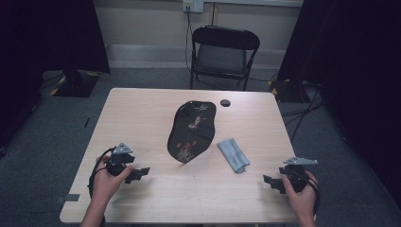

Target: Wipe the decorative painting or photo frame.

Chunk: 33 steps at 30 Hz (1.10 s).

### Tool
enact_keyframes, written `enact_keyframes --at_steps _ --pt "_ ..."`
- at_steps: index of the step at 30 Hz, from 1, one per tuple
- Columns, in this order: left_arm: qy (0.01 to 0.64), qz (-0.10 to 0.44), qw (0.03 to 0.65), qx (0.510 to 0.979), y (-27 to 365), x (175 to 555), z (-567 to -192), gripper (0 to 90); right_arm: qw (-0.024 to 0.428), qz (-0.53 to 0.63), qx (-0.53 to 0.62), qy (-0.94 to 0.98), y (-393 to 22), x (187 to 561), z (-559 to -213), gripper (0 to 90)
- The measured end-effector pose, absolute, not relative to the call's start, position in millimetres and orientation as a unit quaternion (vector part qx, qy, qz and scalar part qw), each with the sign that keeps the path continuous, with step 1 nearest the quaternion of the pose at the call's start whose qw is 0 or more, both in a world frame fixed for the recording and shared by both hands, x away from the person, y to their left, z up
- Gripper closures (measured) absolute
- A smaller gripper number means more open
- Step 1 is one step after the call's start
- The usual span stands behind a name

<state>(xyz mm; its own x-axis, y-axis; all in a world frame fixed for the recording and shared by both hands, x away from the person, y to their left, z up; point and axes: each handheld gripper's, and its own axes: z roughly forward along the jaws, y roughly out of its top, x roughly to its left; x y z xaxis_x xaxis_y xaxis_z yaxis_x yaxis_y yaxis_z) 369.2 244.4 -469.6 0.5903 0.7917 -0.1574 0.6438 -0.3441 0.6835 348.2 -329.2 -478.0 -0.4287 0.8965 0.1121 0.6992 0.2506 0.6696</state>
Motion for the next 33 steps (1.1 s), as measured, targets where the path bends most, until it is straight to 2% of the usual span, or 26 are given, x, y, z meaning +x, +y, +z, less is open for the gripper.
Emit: enact_keyframes --at_steps 18,33 --pt "0.44 0.102 0.36 0.816 252.9 369.1 -474.7 16.9 0.151 0.328 0.524 0.772 -343.0 341.2 -485.5 17.1" --pt "0.447 0.111 0.358 0.812 268.1 367.6 -475.4 17.1 0.173 0.319 0.509 0.78 -342.9 337.3 -488.8 15.9"
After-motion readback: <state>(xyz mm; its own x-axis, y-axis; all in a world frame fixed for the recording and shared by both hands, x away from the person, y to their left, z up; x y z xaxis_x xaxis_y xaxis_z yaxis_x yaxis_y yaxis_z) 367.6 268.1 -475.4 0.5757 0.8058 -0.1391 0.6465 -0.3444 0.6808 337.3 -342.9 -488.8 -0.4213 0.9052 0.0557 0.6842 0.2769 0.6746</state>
